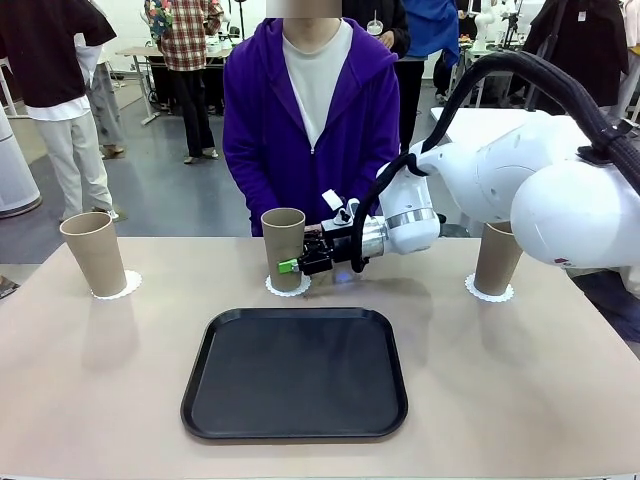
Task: Place coasters on the table and set cups on them.
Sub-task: Take one Reusable plastic cup from the Flat Tray and place it on a coaster set by the human.
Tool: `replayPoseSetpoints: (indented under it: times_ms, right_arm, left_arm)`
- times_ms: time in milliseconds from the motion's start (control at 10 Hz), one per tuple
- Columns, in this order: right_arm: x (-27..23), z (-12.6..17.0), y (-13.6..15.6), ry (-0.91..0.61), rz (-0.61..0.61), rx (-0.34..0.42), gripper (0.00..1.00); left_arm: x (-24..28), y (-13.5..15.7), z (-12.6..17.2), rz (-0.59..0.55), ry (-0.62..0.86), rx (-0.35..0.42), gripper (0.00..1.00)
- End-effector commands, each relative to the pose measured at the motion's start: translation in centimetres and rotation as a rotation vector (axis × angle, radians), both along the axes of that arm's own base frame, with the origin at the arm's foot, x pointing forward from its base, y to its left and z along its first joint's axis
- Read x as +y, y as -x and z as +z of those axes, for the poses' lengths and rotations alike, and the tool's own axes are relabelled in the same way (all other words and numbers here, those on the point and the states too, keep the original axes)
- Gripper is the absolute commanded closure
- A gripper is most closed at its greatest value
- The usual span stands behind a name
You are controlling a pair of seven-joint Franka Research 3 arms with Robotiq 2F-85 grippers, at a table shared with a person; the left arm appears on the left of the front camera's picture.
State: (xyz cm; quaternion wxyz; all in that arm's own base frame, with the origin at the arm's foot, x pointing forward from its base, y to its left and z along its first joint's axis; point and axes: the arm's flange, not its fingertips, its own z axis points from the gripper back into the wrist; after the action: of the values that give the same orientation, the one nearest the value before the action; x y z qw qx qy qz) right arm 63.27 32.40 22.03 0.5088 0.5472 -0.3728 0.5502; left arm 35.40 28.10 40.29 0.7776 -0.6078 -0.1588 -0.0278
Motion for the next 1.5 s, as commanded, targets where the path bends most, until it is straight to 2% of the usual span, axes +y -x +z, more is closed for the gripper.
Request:
replayPoseSetpoints:
  times_ms: [0,900,1400]
  right_arm:
    - [0.2,-0.2,-0.9,0.054,0.011,0.005,0.0]
    - [0.2,0.3,-0.4,0.129,0.051,0.015,0.0]
    - [-1.0,0.9,-0.7,0.2,0.009,-0.011,0.0]
  left_arm:
    - [0.1,0.3,0.1,-0.003,0.0,-0.009,0.0]
    - [0.1,0.3,0.1,-0.003,0.0,-0.009,0.0]
    - [0.1,0.3,0.1,-0.003,0.0,-0.009,0.0]
